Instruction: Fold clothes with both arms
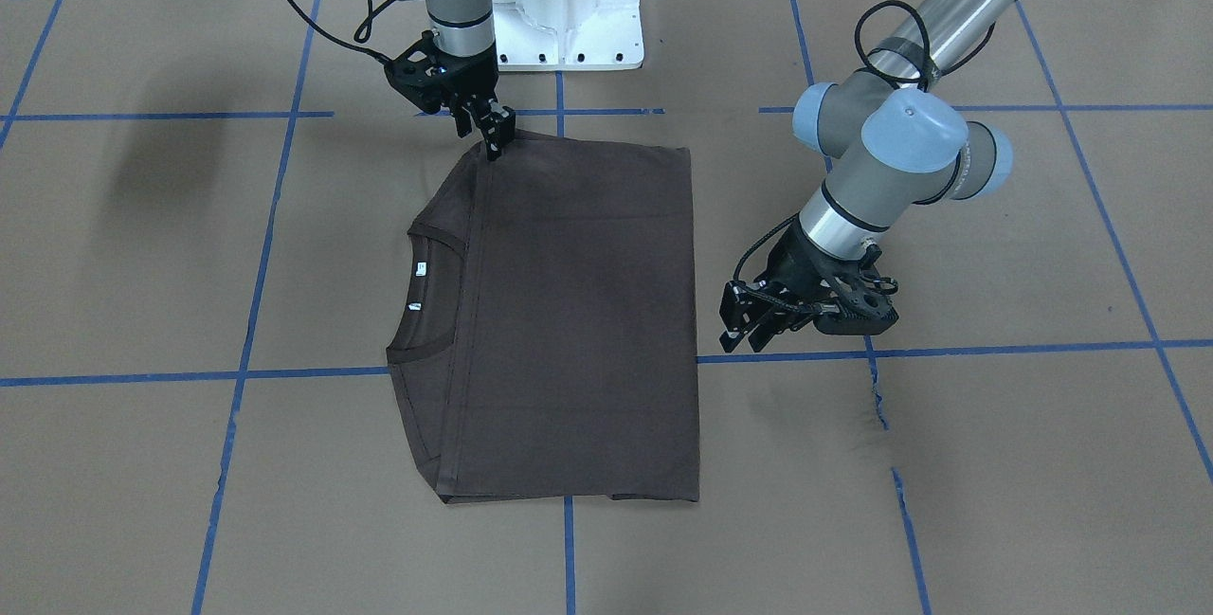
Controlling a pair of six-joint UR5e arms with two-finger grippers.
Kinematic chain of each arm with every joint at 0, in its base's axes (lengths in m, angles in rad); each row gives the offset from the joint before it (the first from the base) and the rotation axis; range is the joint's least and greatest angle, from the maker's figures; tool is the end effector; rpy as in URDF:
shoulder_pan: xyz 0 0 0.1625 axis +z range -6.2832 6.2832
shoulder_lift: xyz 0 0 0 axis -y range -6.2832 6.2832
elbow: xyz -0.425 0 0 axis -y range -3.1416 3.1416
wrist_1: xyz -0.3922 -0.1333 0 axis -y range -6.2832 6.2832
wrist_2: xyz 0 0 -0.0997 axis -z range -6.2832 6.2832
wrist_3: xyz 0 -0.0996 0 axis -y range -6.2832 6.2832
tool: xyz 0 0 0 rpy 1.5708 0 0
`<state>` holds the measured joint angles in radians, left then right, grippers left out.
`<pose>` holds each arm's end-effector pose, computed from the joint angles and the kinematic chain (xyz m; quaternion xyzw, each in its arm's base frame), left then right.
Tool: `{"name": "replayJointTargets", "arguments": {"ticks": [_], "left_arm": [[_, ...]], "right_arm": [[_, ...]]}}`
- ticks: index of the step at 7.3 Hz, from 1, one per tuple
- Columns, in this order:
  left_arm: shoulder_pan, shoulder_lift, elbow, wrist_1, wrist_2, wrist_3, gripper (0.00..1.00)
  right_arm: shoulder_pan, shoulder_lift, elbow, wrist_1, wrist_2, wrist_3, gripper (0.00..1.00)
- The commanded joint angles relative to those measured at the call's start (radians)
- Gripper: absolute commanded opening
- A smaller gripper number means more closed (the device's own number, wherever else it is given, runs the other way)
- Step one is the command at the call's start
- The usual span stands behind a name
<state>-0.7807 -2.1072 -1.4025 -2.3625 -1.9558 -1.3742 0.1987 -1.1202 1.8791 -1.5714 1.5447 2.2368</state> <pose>0.4352 -0.5661 0.3322 0.1112 0.5500 -0.1360 0.8165 -0.5717 -0.2537 0.2789 -0.0739 -0.3628 0.3936 0.8414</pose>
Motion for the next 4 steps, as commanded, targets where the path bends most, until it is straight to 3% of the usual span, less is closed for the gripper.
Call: {"name": "replayJointTargets", "arguments": {"ticks": [1, 4], "left_arm": [[0.001, 0.004, -0.001, -0.001, 0.000, 0.000, 0.48], [0.000, 0.004, -0.006, -0.001, 0.002, 0.000, 0.48]], "right_arm": [[-0.001, 0.007, -0.008, -0.001, 0.002, -0.011, 0.64], [-0.001, 0.013, -0.021, -0.001, 0.008, -0.031, 0.58]]}}
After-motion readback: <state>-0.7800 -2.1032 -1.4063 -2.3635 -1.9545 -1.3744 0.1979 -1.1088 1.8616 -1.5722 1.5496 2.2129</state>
